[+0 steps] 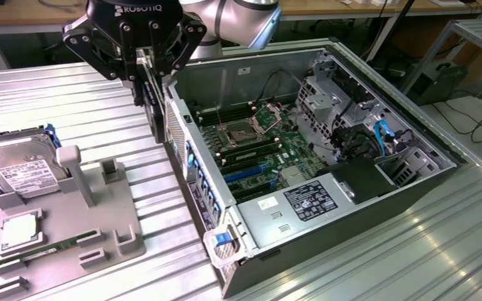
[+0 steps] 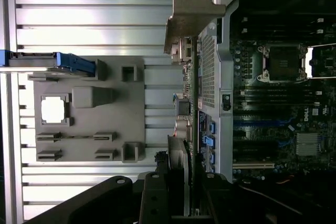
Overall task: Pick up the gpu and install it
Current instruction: 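Pick up the gpu and move the gpu toward the slot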
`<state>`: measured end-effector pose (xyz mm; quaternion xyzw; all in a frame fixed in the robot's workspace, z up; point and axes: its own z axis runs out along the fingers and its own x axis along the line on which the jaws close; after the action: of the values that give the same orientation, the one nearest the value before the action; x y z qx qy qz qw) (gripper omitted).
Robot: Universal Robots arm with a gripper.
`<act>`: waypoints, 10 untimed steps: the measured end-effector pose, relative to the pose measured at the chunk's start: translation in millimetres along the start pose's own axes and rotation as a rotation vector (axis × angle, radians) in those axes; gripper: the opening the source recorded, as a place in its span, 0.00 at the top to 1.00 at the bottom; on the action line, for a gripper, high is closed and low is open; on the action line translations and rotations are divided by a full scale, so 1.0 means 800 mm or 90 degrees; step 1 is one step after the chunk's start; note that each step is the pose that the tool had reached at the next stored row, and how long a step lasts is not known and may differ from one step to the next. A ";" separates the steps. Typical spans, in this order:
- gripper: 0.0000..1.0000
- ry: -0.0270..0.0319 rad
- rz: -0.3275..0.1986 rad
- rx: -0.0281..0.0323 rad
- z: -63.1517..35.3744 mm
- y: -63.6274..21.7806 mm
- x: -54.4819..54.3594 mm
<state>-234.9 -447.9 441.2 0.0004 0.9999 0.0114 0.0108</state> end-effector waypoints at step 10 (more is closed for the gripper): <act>0.72 0.0000 -0.001 0.0000 0.000 0.000 -0.011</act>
<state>-225.7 -447.9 441.1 -0.0001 0.9999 0.0115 0.0108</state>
